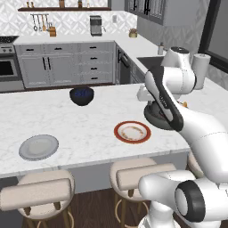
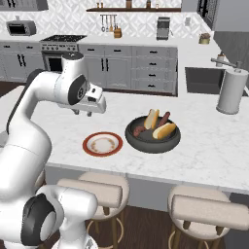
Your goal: Place one bun and one sausage from the bowl on each plate.
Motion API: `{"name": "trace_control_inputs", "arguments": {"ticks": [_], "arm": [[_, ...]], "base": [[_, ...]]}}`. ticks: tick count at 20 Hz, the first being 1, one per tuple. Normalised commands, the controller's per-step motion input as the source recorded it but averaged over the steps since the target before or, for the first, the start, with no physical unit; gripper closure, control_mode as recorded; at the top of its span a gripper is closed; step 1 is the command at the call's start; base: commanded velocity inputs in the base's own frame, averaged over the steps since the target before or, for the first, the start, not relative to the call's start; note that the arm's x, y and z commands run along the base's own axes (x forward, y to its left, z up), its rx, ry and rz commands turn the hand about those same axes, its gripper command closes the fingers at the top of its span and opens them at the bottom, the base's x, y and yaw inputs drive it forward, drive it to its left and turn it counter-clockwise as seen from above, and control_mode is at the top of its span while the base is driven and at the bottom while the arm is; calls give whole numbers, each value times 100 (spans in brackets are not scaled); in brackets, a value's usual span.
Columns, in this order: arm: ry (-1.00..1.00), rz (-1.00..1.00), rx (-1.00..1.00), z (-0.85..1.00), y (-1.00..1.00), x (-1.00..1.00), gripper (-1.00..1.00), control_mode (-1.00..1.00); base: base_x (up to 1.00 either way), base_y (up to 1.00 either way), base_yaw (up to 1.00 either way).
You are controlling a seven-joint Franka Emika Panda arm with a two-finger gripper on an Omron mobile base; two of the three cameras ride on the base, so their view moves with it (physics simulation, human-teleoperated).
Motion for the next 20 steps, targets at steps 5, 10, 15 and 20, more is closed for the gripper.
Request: {"name": "trace_control_inputs", "arguments": {"ticks": [5,10,15,20], "arm": [[0,-3,2,0,-30,-14,-100,-100],[5,-11,13,0,-100,15,-100,-100],[12,-14,5,-16,-94,51,-100,-100],[2,-20,-7,-45,-64,50,-100,-100]], "base": [[0,0,0],[0,0,0],[0,0,0],[0,0,0]]}}
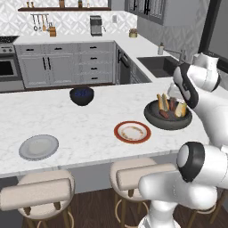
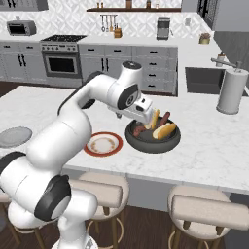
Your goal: Place one bun and one sausage from the bowl on each plate.
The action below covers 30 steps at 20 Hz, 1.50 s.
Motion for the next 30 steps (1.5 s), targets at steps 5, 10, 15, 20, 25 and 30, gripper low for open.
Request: {"name": "trace_control_inputs", "arguments": {"ticks": [5,10,15,20,25,30], "arm": [[11,-22,-11,-59,-36,45,-100,-100],[17,-19,-7,-33,-39,51,-100,-100],[9,-8,-1,-23,-32,51,-100,-100],[0,-4,-4,-39,-25,42,-100,-100],[0,-3,-6,-36,-22,34,-100,-100],[0,-1,-4,-28,-21,32,-100,-100]], "base": [[0,0,0],[0,0,0],[0,0,0],[0,0,0],[0,0,0],[0,0,0]]}}
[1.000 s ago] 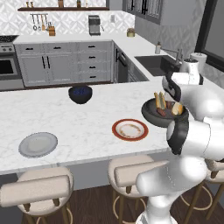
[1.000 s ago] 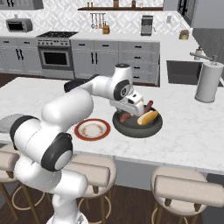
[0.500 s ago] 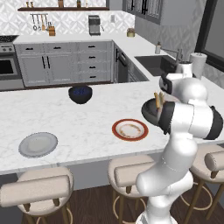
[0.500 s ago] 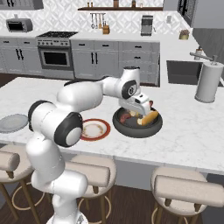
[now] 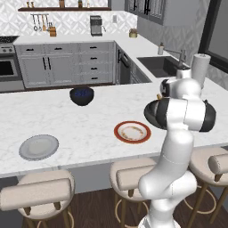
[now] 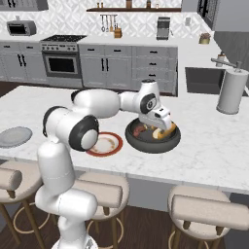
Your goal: Place one bun and one sausage from the bowl on each plate.
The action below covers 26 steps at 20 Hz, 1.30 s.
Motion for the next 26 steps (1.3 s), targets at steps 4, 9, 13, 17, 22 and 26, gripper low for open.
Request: {"name": "trace_control_inputs", "arguments": {"ticks": [4,9,13,17,22,26], "arm": [[0,0,-3,-31,-9,28,-100,-100],[-2,0,-2,-25,-24,16,-100,-100],[-2,0,0,-22,-7,23,-100,-100],[0,1,0,-16,5,19,-100,-100],[0,2,0,-19,20,11,100,-100],[0,2,0,-4,16,2,100,-100]], "base": [[0,0,0],[0,0,0],[0,0,0],[0,0,0],[0,0,0],[0,0,0]]}}
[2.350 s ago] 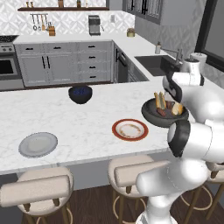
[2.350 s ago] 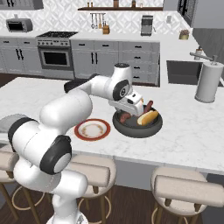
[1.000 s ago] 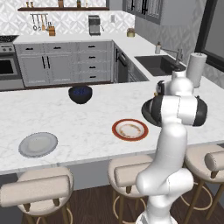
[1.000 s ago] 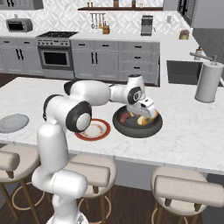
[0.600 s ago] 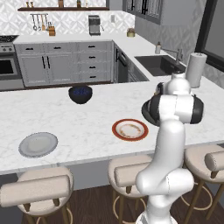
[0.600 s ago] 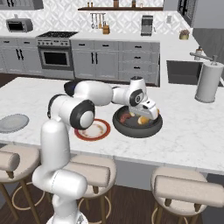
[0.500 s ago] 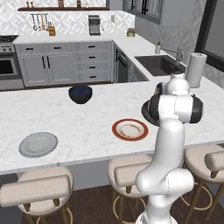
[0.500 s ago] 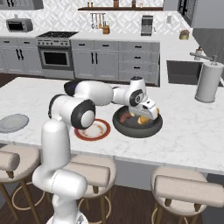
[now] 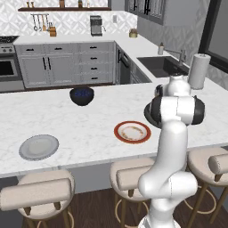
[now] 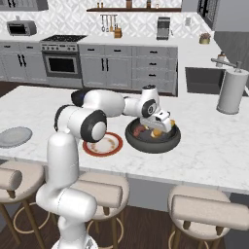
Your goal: Place one bun and one sausage from the bowl on each plate.
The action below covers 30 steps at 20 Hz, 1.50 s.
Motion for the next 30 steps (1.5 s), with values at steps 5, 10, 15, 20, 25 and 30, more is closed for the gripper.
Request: {"name": "trace_control_inputs", "arguments": {"ticks": [5,10,15,20,25,30], "arm": [[-3,1,0,23,3,-18,100,-100],[-2,0,0,99,20,-74,100,-100],[6,7,0,75,83,-69,100,-100],[20,17,-2,31,100,-52,100,-100],[24,21,-3,-1,100,-29,100,-100],[22,18,0,-38,100,0,100,-100]], "base": [[0,0,0],[0,0,0],[0,0,0],[0,0,0],[0,0,0],[0,0,0]]}}
